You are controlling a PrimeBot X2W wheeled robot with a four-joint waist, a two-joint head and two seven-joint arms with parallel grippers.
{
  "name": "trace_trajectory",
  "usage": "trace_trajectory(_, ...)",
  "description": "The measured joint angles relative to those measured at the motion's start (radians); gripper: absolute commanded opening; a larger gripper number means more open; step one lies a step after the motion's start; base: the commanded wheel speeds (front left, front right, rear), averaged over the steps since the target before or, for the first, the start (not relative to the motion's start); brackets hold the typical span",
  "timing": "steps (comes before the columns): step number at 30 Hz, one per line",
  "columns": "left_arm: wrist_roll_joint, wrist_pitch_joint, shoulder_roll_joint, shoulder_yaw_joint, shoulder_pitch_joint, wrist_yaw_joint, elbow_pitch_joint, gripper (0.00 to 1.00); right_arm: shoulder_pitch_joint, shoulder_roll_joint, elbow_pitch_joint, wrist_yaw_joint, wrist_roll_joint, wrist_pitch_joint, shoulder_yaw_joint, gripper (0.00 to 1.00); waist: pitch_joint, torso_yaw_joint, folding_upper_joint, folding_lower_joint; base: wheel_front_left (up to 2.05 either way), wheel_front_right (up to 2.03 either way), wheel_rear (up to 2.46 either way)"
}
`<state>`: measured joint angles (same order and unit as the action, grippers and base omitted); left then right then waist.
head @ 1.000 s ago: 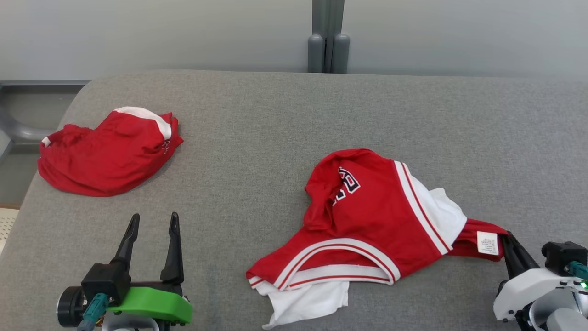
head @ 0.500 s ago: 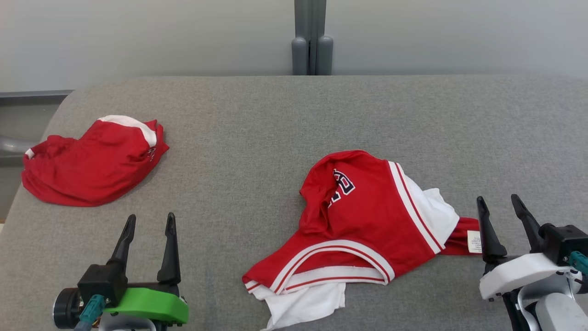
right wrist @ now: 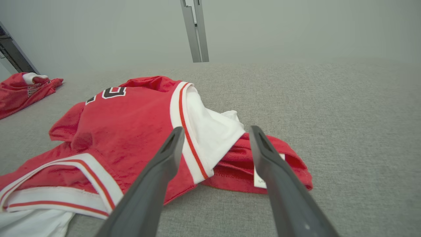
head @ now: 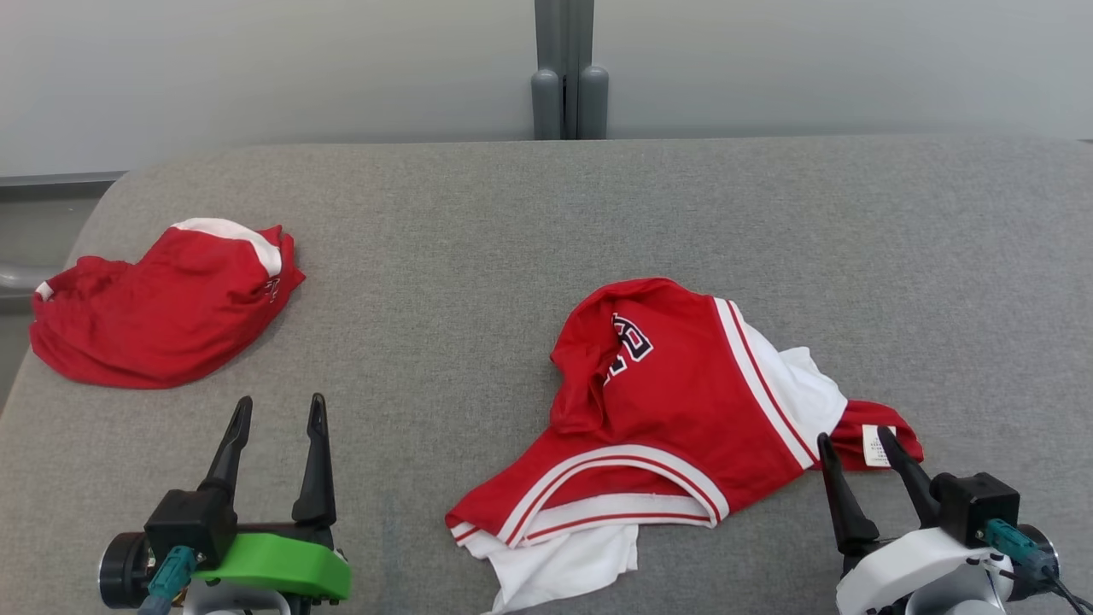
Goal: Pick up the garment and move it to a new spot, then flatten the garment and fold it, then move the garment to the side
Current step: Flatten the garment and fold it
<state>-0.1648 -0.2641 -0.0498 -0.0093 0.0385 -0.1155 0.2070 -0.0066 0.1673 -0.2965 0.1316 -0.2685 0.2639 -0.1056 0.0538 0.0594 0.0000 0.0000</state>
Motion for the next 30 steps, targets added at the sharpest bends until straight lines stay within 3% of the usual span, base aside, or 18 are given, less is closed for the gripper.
trace_trajectory(16,0.001,0.0,0.0,-0.009,0.014,-0.003,0.002,1.0,-0.127,-0.022,-0.284,0.0,-0.06,0.0,-0.096,1.0,0.028,0.04,0.0,0.0,0.0,0.0,0.0)
trace_trajectory(17,0.001,0.0,0.0,-0.009,0.015,-0.003,0.002,1.0,-0.13,-0.022,-0.293,0.0,-0.065,0.0,-0.099,0.84,0.029,0.042,0.0,0.0,0.0,0.0,0.0)
trace_trajectory(19,0.001,0.0,0.0,-0.011,0.018,-0.003,0.004,1.0,-0.141,-0.022,-0.298,0.0,-0.073,0.0,-0.103,0.0,0.032,0.047,0.0,0.0,0.0,0.0,0.0)
trace_trajectory(30,0.0,0.0,0.0,-0.014,0.019,-0.003,0.008,1.0,-0.148,-0.021,-0.149,0.0,-0.08,0.0,-0.114,0.0,0.026,0.058,0.0,0.0,0.0,0.0,0.0)
